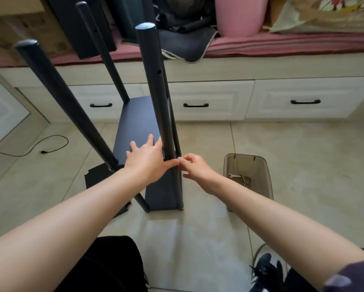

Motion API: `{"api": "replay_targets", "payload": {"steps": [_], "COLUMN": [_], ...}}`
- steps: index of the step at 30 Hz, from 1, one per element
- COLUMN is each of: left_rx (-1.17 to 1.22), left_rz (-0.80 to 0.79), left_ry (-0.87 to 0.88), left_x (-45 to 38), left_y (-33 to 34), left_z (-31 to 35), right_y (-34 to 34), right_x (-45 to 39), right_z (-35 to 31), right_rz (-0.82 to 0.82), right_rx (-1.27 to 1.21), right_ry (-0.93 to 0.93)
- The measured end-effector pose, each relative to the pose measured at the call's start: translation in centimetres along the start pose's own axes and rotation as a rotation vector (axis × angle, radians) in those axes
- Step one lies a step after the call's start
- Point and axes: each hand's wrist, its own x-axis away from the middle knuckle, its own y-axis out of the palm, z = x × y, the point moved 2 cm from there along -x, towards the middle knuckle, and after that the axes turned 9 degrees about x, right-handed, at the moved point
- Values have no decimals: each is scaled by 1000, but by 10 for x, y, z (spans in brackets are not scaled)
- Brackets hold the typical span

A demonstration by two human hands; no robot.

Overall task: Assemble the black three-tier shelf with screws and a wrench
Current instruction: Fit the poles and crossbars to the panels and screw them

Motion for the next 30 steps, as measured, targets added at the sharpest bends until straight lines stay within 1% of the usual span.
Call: {"api": "replay_targets", "payload": {"steps": [5, 7, 10, 13, 16, 20, 23, 26, 30], "left_rx": [-47, 17, 111, 192, 297, 431, 491, 564, 636], "left_rz": [-24, -17, 42, 94, 124, 127, 90, 122, 170], "left_ry": [33, 31, 32, 45, 37, 23, 29, 21, 6], "left_x": [-11, -15, -12, -7, -4, 0, 5, 10, 13], "left_y": [-11, -18, -29, -37, -40, -40, -41, -41, -33], "left_z": [-9, -17, -29, -43, -61, -88, -107, -121, -135], "right_y": [15, 20, 22, 27, 35, 45, 57, 67, 72], "right_x": [-11, -16, -24, -30, -35, -38, -39, -40, -45], "right_z": [-6, -15, -33, -50, -62, -70, -76, -81, -80], "right_rz": [12, 23, 21, -9, -51, -148, -174, -190, -234], "right_rx": [145, 157, 230, 338, 421, 393, 452, 461, 387], "right_ry": [-45, -71, -131, -170, -170, -158, -203, -232, -211]}}
